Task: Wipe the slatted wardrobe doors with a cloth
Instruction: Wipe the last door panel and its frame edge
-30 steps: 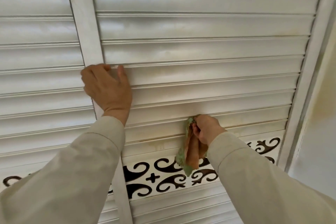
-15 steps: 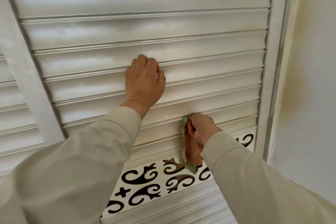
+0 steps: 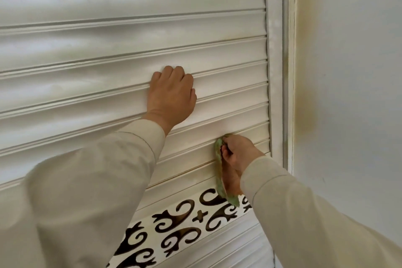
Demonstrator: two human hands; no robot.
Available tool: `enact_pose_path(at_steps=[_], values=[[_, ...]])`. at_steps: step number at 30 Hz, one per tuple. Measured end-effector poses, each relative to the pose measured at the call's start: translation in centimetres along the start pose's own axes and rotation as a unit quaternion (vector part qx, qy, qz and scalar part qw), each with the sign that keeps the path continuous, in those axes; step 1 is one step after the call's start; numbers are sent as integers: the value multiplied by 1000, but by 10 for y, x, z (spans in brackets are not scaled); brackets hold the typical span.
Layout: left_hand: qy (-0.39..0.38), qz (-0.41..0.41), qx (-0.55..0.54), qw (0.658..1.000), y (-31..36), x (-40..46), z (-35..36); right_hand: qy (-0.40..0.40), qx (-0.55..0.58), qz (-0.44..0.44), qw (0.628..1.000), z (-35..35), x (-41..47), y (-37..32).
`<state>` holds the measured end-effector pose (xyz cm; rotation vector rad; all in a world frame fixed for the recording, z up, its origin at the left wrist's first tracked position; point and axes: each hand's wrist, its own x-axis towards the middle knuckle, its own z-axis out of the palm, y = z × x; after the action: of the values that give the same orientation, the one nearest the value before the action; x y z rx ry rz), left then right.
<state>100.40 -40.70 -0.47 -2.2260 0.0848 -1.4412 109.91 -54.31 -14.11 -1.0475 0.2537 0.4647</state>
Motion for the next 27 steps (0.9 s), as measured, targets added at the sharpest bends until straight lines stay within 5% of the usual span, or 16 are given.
enact_pose_path(at_steps=[5, 15, 21, 27], values=[[14, 74, 7, 997, 17, 22, 17, 36, 34, -10, 999, -28, 12, -23], [87, 73, 24, 993, 20, 23, 33, 101, 60, -34, 992, -78, 51, -68], [103, 72, 34, 992, 17, 23, 37, 46, 40, -20, 998, -95, 53, -51], [110, 71, 31, 991, 18, 21, 39, 76, 5, -35, 996, -100, 51, -36]])
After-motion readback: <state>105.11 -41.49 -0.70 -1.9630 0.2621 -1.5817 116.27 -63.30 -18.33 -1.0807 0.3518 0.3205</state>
